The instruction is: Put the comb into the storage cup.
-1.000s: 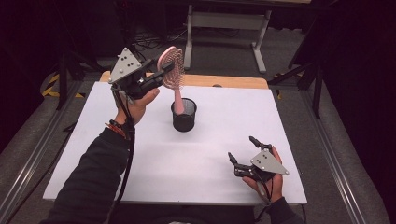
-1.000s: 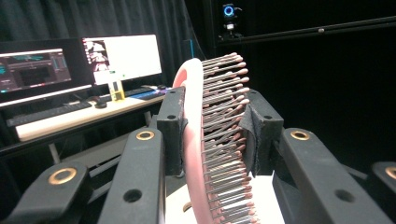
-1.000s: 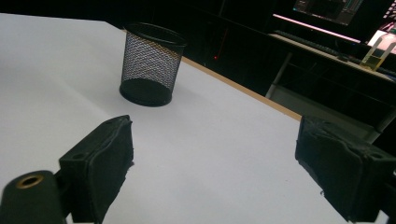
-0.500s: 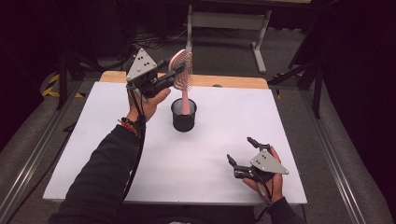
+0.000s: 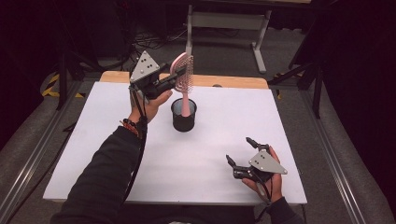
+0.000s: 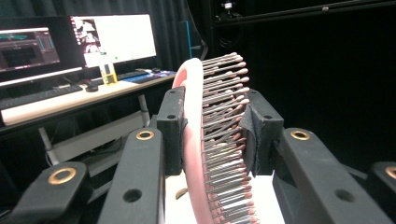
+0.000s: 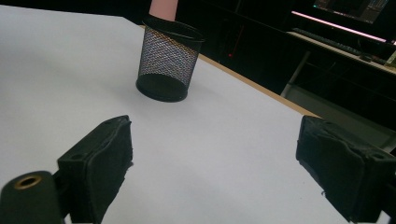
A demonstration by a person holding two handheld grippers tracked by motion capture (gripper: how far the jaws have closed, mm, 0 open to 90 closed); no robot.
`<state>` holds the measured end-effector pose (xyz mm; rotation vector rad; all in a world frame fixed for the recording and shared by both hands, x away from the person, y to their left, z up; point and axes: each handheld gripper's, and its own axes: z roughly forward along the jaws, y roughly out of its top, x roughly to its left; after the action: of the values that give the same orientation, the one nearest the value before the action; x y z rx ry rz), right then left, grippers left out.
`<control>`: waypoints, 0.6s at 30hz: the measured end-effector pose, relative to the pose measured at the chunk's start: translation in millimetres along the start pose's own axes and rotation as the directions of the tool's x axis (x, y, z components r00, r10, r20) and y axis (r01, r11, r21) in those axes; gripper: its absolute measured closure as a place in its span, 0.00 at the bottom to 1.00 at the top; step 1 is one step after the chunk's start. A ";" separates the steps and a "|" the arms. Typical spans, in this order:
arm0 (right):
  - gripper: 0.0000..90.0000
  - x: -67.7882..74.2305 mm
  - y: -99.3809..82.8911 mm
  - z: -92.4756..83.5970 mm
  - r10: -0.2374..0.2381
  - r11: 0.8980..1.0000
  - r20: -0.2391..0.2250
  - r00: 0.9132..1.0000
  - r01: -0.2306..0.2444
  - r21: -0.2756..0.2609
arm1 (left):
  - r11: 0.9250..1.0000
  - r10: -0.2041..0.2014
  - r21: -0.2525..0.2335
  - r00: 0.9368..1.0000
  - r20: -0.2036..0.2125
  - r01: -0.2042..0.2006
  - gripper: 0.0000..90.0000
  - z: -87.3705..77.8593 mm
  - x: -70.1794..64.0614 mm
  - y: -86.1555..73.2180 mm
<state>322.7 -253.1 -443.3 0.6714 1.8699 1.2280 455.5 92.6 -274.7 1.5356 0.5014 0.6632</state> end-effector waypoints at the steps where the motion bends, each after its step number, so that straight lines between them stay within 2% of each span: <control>1: 0.13 0.2 -0.1 0.0 0.001 1.000 -0.001 1.000 -0.001 0.004 | 1.000 0.000 0.000 1.000 0.000 0.000 0.72 0.0 0.0 0.0; 6: 0.13 0.7 -0.4 0.5 -0.003 1.000 -0.003 1.000 0.003 0.008 | 1.000 -0.007 0.011 1.000 -0.003 0.007 0.72 2.0 0.4 -7.0; 11: 0.13 0.6 -0.8 1.3 -0.004 1.000 -0.007 1.000 0.004 0.010 | 0.999 -0.037 -0.002 0.999 0.005 0.037 0.72 0.3 3.1 -11.4; 18: 0.13 2.2 -1.2 2.7 -0.010 1.000 -0.013 1.000 0.010 0.018 | 1.000 -0.023 -0.006 0.999 -0.027 0.023 0.72 0.7 6.5 -8.5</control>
<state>323.7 -250.5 -445.8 0.6639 1.8949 1.2134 461.4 97.1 -282.4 1.5150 0.5363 0.6674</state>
